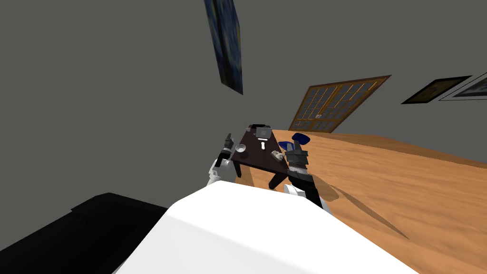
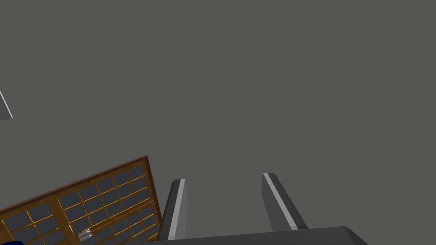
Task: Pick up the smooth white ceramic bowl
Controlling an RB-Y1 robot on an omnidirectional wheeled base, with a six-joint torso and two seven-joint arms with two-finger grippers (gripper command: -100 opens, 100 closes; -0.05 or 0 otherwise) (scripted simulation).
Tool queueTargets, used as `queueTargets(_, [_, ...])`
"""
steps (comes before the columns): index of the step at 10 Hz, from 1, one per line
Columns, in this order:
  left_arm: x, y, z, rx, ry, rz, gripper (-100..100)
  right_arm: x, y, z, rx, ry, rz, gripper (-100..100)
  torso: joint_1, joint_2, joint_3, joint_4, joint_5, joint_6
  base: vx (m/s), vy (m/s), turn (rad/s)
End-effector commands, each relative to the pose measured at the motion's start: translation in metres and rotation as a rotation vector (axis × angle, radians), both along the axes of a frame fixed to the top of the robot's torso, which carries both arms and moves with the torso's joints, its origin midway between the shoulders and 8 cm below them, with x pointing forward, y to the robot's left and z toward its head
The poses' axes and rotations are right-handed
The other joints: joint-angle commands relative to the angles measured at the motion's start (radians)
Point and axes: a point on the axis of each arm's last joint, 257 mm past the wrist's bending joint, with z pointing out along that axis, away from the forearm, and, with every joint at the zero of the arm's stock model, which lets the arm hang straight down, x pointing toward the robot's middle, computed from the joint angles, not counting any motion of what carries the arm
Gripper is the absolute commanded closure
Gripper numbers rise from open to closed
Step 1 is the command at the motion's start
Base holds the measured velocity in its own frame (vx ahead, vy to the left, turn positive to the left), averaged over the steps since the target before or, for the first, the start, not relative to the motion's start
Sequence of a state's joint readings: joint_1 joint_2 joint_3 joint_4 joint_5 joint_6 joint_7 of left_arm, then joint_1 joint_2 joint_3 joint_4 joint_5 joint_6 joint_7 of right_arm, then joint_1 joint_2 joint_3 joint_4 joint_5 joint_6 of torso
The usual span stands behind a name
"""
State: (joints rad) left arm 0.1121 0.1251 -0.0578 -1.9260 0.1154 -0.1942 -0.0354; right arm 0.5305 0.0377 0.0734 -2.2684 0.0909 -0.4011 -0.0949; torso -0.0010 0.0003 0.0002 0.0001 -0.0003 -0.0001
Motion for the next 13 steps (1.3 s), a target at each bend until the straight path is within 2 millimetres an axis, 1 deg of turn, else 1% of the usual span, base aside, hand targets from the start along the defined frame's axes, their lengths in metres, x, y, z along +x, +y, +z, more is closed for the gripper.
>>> queueTargets(1, [0.019,-0.006,-0.013,0.001,0.054,-0.016,-100,0.0,0.0,0.0,0.0,0.0,0.0,0,0.0,0.0,0.0,0.0,0.0,0.0,-0.013,-0.015,0.034])
queueTargets(2, [0.023,-0.005,-0.023,0.003,0.076,-0.015,-100,0.0,0.0,0.0,0.0,0.0,0.0,0,0.0,0.0,0.0,0.0,0.0,0.0,-0.011,-0.013,0.019])
queueTargets(3, [0.037,-0.012,-0.027,0.004,0.111,-0.03,-100,0.0,0.0,0.0,0.0,0.0,0.0,0,0.0,0.0,0.0,0.0,0.0,0.0,-0.011,-0.016,0.042])
queueTargets(4, [0.04,-0.011,-0.037,0.005,0.131,-0.028,-100,0.0,0.0,0.0,0.0,0.0,0.0,0,0.0,0.0,0.0,0.0,0.0,0.0,-0.007,-0.013,0.017])
queueTargets(5, [0.041,-0.011,-0.041,0.005,0.139,-0.027,-100,0.0,0.0,0.0,0.0,0.0,0.0,0,0.0,0.0,0.0,0.0,0.0,0.0,0.0,0.0,0.0])
queueTargets(6, [0.057,-0.017,-0.05,0.007,0.185,-0.04,-100,0.0,0.0,0.0,0.0,0.0,0.0,0,0.001,0.0,0.0,0.0,0.0,0.0,-0.005,-0.007,0.036])
queueTargets(7, [0.058,-0.016,-0.06,0.008,0.204,-0.038,-100,0.0,0.0,0.0,0.0,0.0,0.0,0,0.0,-0.001,0.0,0.0,0.0,0.0,-0.004,-0.01,0.016])
queueTargets(8, [0.071,-0.022,-0.065,0.01,0.241,-0.049,-100,0.0,0.0,0.0,0.0,0.0,0.0,0,0.0,0.0,0.0,0.0,0.0,0.0,-0.009,-0.012,0.035])
queueTargets(9, [0.074,-0.021,-0.077,0.011,0.267,-0.047,-100,0.0,0.0,0.0,0.0,0.0,0.0,0,0.0,0.0,0.0,0.0,0.0,0.0,-0.007,-0.011,0.02])
queueTargets(10, [0.088,-0.027,-0.081,0.013,0.301,-0.058,-100,0.0,0.0,0.0,0.0,0.0,0.0,0,0.0,0.0,0.0,0.0,0.0,0.0,-0.005,-0.012,0.044])
queueTargets(11, [0.089,-0.025,-0.093,0.015,0.329,-0.054,-100,0.0,0.0,0.0,0.0,0.0,0.0,0,0.0,0.0,0.0,0.0,0.0,0.0,-0.002,-0.01,0.015])
queueTargets(12, [0.089,-0.024,-0.099,0.015,0.34,-0.053,-100,0.0,0.0,0.0,0.0,0.0,0.0,0,0.0,-0.001,0.0,0.0,0.0,0.0,0.0,0.0,0.0])
queueTargets(13, [0.102,-0.029,-0.106,0.018,0.384,-0.061,-100,0.0,0.0,0.0,0.0,0.0,0.0,0,0.001,-0.001,0.0,0.0,0.0,0.0,-0.001,-0.007,0.038])
